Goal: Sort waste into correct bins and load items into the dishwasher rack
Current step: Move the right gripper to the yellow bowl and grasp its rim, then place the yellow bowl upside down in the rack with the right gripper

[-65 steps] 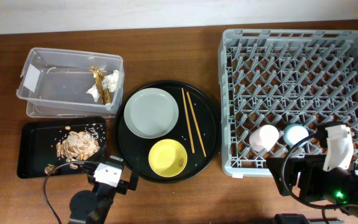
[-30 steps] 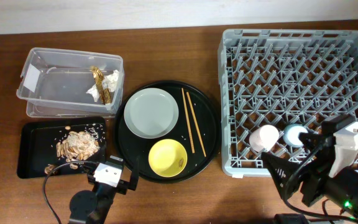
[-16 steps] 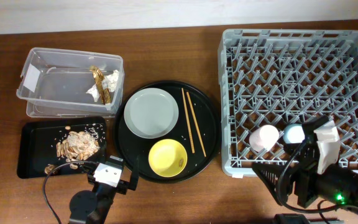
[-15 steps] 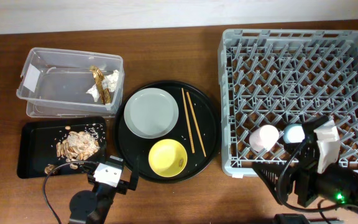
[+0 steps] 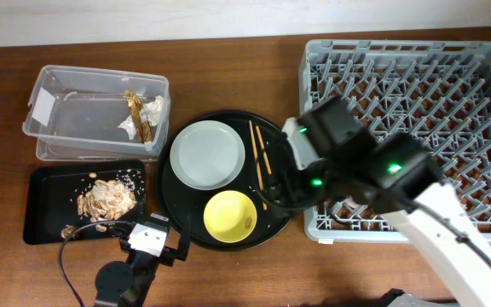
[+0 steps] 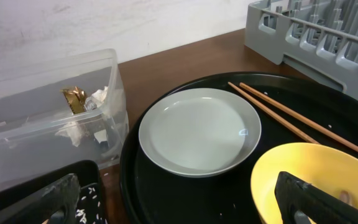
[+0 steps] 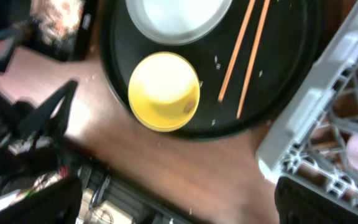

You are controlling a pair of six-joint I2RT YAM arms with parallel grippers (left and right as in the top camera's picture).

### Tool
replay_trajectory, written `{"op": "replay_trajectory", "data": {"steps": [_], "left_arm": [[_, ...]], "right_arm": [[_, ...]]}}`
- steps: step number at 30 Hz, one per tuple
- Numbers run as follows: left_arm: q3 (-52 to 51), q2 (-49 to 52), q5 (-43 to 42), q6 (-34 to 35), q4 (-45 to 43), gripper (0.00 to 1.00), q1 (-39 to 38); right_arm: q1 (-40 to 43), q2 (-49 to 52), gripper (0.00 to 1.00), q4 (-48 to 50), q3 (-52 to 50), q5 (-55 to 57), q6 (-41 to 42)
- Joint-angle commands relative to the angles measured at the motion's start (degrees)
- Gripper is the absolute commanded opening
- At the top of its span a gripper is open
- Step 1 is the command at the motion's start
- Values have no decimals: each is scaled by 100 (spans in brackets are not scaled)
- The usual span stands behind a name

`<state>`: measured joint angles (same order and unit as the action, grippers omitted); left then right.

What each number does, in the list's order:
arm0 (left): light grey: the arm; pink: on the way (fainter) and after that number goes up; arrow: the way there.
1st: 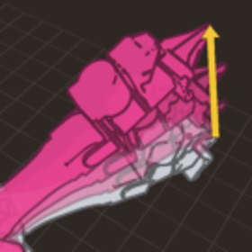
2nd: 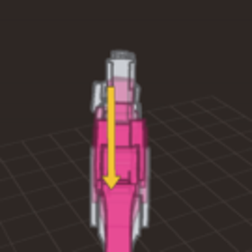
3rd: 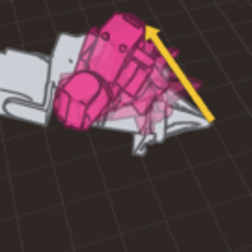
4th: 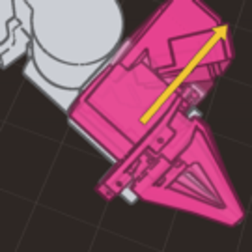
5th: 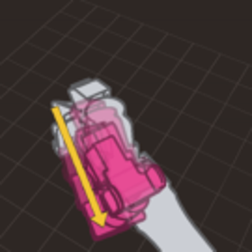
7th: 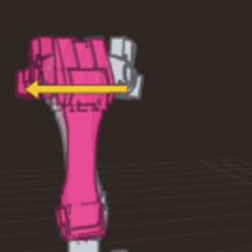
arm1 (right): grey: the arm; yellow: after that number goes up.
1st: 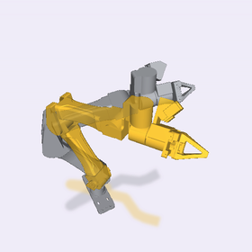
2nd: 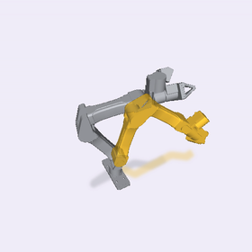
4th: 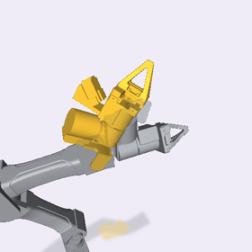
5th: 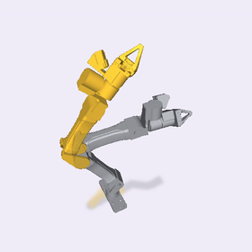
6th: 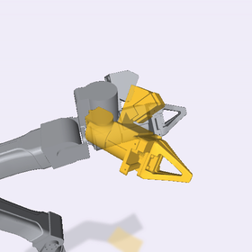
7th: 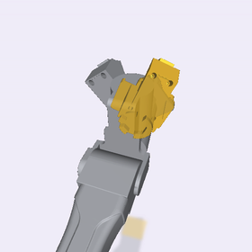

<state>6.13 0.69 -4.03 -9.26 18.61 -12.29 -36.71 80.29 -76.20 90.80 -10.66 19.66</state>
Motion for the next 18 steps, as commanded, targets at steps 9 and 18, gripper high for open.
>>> {"op": "replay_trajectory", "data": {"steps": [9, 18], "left_arm": [[-42, -39, 42, -70, -13, 99, 37], [-42, -39, 42, -70, -13, 99, 37]], "right_arm": [[-660, 1976, 66, 3359, -2804, 87, 1985], [-743, 1064, 4, 2680, -2533, 1580, 2131]]}}
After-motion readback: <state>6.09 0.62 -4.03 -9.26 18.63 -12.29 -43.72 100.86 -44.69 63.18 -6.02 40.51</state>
